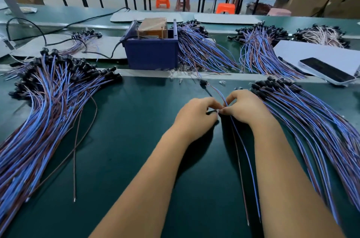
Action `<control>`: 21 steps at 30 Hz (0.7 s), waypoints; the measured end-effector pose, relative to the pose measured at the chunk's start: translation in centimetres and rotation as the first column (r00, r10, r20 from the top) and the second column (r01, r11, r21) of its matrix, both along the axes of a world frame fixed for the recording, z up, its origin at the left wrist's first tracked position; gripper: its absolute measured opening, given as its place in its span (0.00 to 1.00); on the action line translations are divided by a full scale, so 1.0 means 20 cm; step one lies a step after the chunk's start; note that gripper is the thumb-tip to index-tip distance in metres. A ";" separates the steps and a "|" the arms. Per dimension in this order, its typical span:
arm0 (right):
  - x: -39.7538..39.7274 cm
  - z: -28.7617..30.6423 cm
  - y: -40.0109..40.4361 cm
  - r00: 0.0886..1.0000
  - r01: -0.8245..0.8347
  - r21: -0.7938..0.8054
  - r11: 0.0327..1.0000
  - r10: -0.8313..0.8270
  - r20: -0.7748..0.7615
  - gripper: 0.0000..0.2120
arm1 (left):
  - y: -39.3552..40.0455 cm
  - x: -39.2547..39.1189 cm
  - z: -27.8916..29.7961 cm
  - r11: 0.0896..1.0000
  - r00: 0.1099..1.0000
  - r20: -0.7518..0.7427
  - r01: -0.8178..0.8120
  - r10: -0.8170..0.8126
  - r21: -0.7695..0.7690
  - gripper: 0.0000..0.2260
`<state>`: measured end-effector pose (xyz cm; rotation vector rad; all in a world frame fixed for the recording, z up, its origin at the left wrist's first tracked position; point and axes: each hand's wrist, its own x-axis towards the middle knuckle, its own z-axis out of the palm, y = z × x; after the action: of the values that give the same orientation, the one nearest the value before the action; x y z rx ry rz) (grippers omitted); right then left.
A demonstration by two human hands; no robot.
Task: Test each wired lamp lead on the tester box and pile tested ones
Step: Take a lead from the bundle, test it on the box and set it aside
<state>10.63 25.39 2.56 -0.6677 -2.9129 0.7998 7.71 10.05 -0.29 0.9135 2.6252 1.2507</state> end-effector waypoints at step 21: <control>-0.06 -0.07 -0.28 0.927 0.055 0.056 0.997 -0.030 -0.373 0.13 | -0.12 -0.02 0.01 0.961 0.956 -0.123 -0.273 0.266 -0.039 0.12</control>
<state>9.39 19.72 1.17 -0.5062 -2.5595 0.7301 7.41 7.73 -0.10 0.6538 2.9416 1.2024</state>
